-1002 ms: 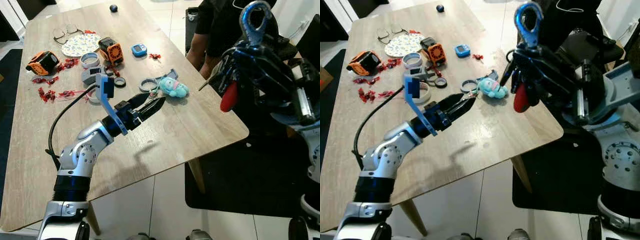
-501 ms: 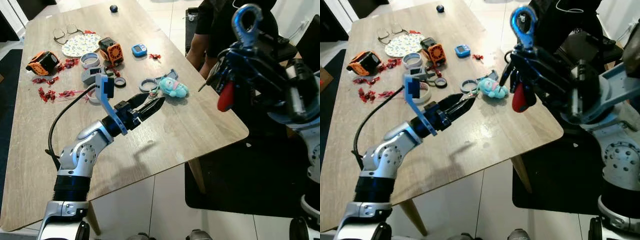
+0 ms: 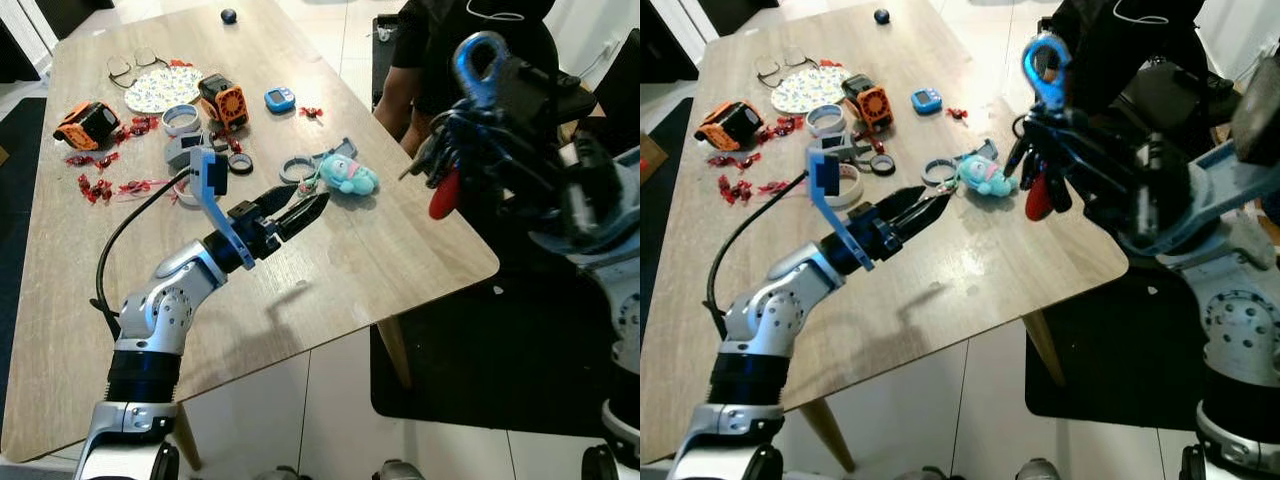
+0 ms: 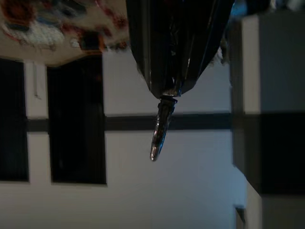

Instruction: Hang keys on a hook

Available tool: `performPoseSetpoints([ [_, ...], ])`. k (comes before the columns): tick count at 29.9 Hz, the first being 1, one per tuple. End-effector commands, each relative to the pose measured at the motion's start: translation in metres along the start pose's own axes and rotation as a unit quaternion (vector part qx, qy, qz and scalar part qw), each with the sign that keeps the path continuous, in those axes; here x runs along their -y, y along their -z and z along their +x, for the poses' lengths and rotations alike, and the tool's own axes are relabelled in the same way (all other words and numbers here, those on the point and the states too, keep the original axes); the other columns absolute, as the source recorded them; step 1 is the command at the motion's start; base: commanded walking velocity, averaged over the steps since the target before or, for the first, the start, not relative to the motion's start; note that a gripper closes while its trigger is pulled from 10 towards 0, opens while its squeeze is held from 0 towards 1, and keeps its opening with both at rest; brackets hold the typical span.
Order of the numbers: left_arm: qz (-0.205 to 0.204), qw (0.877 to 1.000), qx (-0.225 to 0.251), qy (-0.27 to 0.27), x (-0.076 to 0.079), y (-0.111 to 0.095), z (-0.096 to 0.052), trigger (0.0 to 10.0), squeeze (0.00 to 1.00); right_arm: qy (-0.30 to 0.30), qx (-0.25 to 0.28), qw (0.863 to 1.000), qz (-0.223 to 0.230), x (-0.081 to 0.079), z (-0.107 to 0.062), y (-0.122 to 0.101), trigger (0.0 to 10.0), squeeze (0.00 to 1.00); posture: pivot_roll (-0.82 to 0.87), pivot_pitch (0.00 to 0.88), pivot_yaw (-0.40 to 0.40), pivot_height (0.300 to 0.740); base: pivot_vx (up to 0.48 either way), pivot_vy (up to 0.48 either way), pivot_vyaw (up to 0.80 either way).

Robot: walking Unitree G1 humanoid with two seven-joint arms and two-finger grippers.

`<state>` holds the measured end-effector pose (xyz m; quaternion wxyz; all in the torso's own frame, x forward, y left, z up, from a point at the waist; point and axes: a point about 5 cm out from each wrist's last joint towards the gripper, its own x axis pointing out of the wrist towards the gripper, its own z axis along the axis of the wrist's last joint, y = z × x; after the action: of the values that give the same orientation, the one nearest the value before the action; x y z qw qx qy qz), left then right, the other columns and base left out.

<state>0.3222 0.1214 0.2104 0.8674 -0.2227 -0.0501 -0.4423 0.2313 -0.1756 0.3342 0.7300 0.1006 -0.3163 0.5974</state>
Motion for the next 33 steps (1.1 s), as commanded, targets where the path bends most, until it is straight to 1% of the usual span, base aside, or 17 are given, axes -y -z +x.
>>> performPoseSetpoints([
  [1, 0.002, 1.000, -0.008, 0.001, 0.0007, 0.0011, -0.0012, 10.0, 0.00, -0.044, 0.021, 0.999, 0.003, -0.0116, 0.0094, -0.0064, 10.0, 0.00, -0.19, 0.176, 0.107, 0.740, 0.000, 0.000, 0.00],
  [7, 0.001, 1.000, -0.009, 0.003, 0.0013, 0.0013, -0.0010, 10.0, 0.00, -0.055, 0.028, 0.998, 0.012, -0.0136, 0.0118, -0.0051, 10.0, 0.00, -0.19, 0.176, 0.107, 0.740, 0.000, 0.000, 0.00],
  [15, 0.000, 1.000, -0.008, 0.005, 0.0027, 0.0013, -0.0013, 10.0, 0.00, -0.067, 0.043, 0.997, 0.021, -0.0159, 0.0130, -0.0103, 10.0, 0.00, -0.19, 0.182, 0.102, 0.740, 0.000, 0.000, 0.00],
  [24, -0.001, 1.000, -0.008, 0.006, 0.0033, 0.0017, -0.0006, 10.0, 0.00, -0.071, 0.045, 0.996, 0.024, -0.0169, 0.0133, -0.0136, 10.0, 0.00, -0.19, 0.181, 0.100, 0.740, 0.000, 0.000, 0.00],
  [30, -0.001, 1.000, -0.007, 0.006, 0.0032, 0.0015, -0.0008, 10.0, 0.00, -0.071, 0.044, 0.996, 0.024, -0.0174, 0.0126, -0.0137, 10.0, 0.00, -0.19, 0.181, 0.099, 0.740, 0.000, 0.000, 0.00],
  [33, 0.000, 1.000, -0.008, 0.004, 0.0028, 0.0016, -0.0009, 10.0, 0.00, -0.054, 0.036, 0.998, 0.015, -0.0148, 0.0101, -0.0119, 10.0, 0.00, -0.19, 0.180, 0.099, 0.740, 0.000, 0.000, 0.00],
])
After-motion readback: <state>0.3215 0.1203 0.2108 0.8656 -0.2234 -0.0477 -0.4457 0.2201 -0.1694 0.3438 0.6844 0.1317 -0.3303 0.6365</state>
